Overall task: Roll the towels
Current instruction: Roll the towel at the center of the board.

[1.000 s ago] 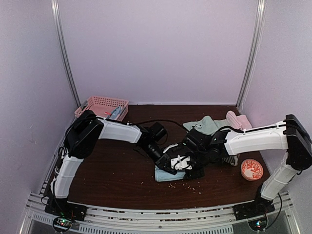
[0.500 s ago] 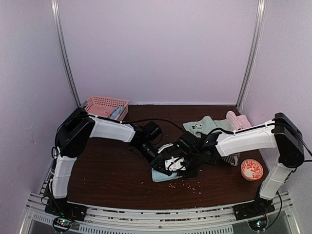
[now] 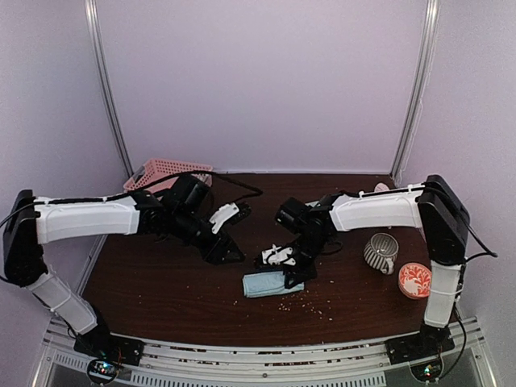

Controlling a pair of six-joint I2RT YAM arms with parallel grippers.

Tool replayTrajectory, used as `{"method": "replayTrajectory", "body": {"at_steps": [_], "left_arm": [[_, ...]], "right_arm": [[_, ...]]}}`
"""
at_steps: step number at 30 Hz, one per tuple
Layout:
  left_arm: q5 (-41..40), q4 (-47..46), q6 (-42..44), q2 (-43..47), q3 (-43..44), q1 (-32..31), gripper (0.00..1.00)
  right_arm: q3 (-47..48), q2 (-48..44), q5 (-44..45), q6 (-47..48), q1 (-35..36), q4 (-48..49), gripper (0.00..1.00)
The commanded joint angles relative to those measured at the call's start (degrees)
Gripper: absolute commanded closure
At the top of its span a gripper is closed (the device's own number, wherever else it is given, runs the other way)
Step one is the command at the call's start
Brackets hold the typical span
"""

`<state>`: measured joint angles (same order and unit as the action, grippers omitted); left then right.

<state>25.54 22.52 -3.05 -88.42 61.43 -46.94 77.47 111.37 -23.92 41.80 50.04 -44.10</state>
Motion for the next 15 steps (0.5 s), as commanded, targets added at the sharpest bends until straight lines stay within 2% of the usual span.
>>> {"method": "replayTrajectory", "body": {"at_steps": [1,5,11,14,15], "left_arm": [[-21.0,-7.3,1.6,9.5,-3.4,-7.4,0.53],[-26.1,-8.6,7.4,11.2,-4.8,-15.3,0.5],[-27.3,-1.3,13.3,-2.0,4.0,-21.9,0.5],[-29.8,2.5,14.5,-9.0,9.0,-23.4,0.43],[-31.9,2.7,15.5,-10.7,9.9,-24.1,0.34]], "right_arm": [[4.0,10.6,-7.7,-0.2,-2.4,-14.3,0.86],[10.8,17.2,-10.0,-0.9,-4.0,-20.8,0.86],[15.5,22.5,-12.3,-1.0,-5.4,-25.4,0.85],[16.5,23.9,-12.8,-0.7,-5.8,-26.6,0.85],[16.9,24.2,-12.9,-0.6,-5.9,-26.8,0.85]]}}
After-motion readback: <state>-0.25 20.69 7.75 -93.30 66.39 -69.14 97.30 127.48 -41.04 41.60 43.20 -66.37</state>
